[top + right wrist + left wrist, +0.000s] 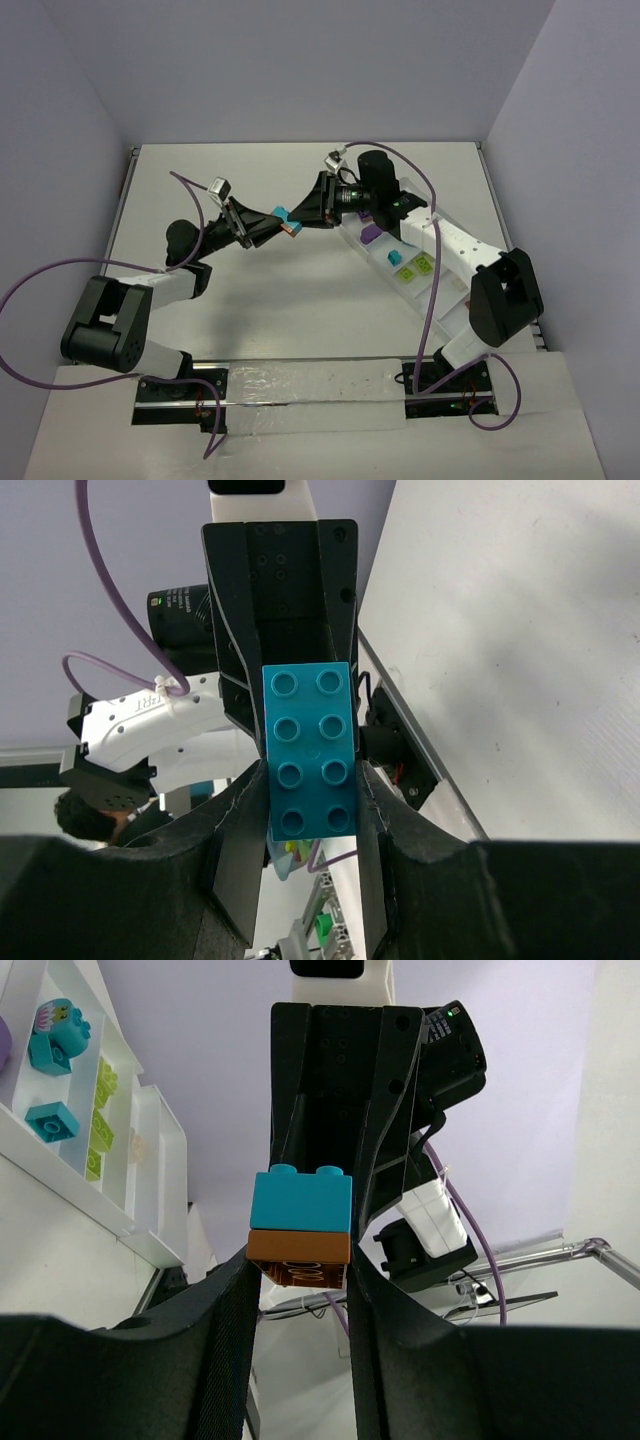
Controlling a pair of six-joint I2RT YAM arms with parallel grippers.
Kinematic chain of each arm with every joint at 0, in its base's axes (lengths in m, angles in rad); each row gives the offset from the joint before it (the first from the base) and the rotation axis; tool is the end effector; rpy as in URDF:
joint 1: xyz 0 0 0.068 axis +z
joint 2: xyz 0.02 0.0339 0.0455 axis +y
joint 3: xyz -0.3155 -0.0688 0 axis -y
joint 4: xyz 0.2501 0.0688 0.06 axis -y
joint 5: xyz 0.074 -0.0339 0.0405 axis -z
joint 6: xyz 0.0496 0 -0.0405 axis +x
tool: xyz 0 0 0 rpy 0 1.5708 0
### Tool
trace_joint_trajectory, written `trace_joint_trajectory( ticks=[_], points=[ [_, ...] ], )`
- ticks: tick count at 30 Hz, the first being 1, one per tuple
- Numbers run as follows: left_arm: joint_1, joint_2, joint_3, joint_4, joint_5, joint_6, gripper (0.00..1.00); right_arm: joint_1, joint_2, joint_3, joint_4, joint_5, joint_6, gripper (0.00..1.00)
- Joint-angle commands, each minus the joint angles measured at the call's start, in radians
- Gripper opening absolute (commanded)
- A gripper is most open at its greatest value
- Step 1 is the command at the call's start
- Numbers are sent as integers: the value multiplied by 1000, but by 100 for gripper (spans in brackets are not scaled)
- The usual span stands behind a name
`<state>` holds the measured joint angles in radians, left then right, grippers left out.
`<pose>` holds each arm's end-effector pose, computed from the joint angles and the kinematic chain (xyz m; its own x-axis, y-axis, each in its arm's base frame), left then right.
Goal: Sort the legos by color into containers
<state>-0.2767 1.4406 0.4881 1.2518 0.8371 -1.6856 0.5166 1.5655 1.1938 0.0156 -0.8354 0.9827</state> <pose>0.2548 -0.1107 0.2889 -0.8924 -0.4381 -0.1081 0.1826 -0.1316 -0.9743 0.3068 0.2166 0.3567 -0.9467 0.1042 -0.3049 -0.2669 0.2764 0.9232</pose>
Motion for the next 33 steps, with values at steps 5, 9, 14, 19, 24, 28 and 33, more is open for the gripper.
trace_joint_trajectory(
  ticks=[5, 9, 14, 19, 24, 28, 33],
  points=[
    [17, -80, -2, 79, 15, 89, 0, -132, -51, -57, -28, 116, 23, 0],
    [17, -86, 3, 62, 20, 96, 0, -145, -53, -53, -28, 115, 24, 0],
    [17, -88, 7, 41, 26, 108, 0, -148, -48, -49, -22, 114, 28, 0],
    [17, -89, 3, 23, 37, 119, 0, -156, -44, -49, -26, 118, 18, 0],
    [17, -146, 16, -174, 37, 238, 0, -196, -86, -43, -153, 210, -81, 0],
    [17, -230, 54, -483, 17, 415, 0, -227, -137, -28, -309, 318, -187, 0],
    [16, -341, 229, -1078, -117, 753, 0, -248, -203, -4, -489, 576, -334, 0]
  ],
)
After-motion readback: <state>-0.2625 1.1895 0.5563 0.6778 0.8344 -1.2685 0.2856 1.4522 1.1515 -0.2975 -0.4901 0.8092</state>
